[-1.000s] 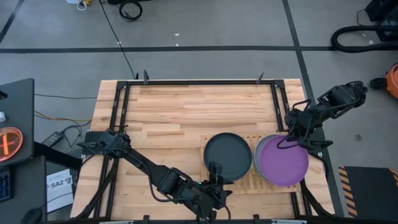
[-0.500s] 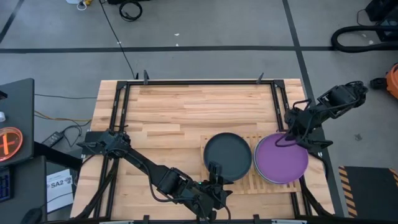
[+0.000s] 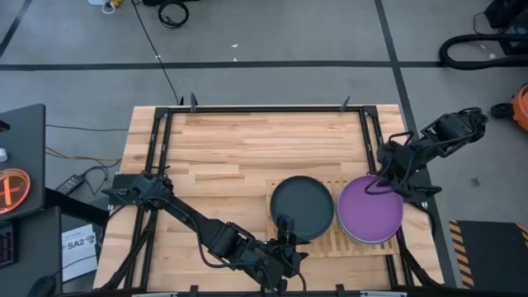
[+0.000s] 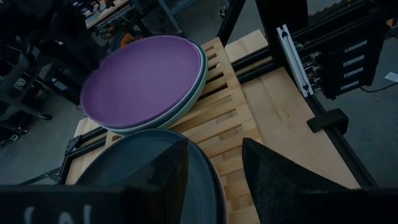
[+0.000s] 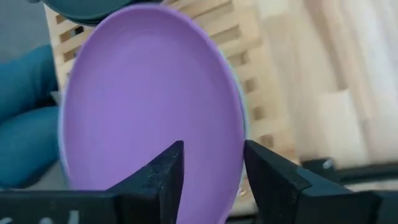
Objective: Place and stack plates onto a shelf
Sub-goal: Stack the purple plate on top of the off white plate, then return to Home Position
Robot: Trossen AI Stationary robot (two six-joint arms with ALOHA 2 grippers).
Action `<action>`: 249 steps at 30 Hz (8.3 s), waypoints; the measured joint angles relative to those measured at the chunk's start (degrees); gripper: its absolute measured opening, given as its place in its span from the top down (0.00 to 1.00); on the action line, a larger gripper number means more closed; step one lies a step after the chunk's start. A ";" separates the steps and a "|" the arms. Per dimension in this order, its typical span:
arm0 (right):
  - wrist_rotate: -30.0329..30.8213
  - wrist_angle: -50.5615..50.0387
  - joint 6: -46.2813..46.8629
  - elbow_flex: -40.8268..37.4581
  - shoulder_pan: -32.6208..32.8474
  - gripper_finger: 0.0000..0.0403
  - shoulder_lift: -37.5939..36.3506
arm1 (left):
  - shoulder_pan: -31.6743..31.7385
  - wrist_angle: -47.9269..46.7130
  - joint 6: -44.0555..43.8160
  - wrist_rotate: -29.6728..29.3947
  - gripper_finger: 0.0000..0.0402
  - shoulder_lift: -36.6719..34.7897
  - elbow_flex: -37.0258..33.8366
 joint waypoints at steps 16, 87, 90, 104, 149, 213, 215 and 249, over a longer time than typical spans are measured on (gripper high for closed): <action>17.99 16.74 -11.93 0.02 -0.13 0.57 0.51 | 3.03 7.34 0.03 0.09 0.61 0.02 -0.07; 15.70 48.72 -38.59 -13.11 -0.11 0.57 -19.19 | 30.45 -6.22 6.44 56.28 0.69 -32.87 -16.96; 15.72 48.53 -38.57 -13.11 -0.11 0.57 -19.44 | 32.01 -11.98 8.37 61.66 0.69 -34.59 -17.10; 15.15 47.94 -37.05 -13.14 -0.11 0.57 -21.96 | 28.88 -16.49 4.58 42.81 0.69 -40.76 -16.97; 14.60 48.06 -35.30 -13.11 -0.11 0.57 -22.08 | 11.82 41.46 -5.33 8.81 0.69 -107.85 -110.86; 21.97 89.57 -56.55 -52.28 -4.68 0.57 -42.38 | 14.47 38.27 -15.17 -8.90 0.69 -125.96 -129.61; 21.83 89.52 -56.44 -52.28 -6.18 0.57 -42.38 | 14.47 38.27 -15.21 -9.14 0.69 -125.96 -129.61; 23.74 87.39 -53.13 -56.68 -33.68 0.57 -42.25 | 14.47 38.46 -15.39 -9.31 0.69 -125.96 -129.59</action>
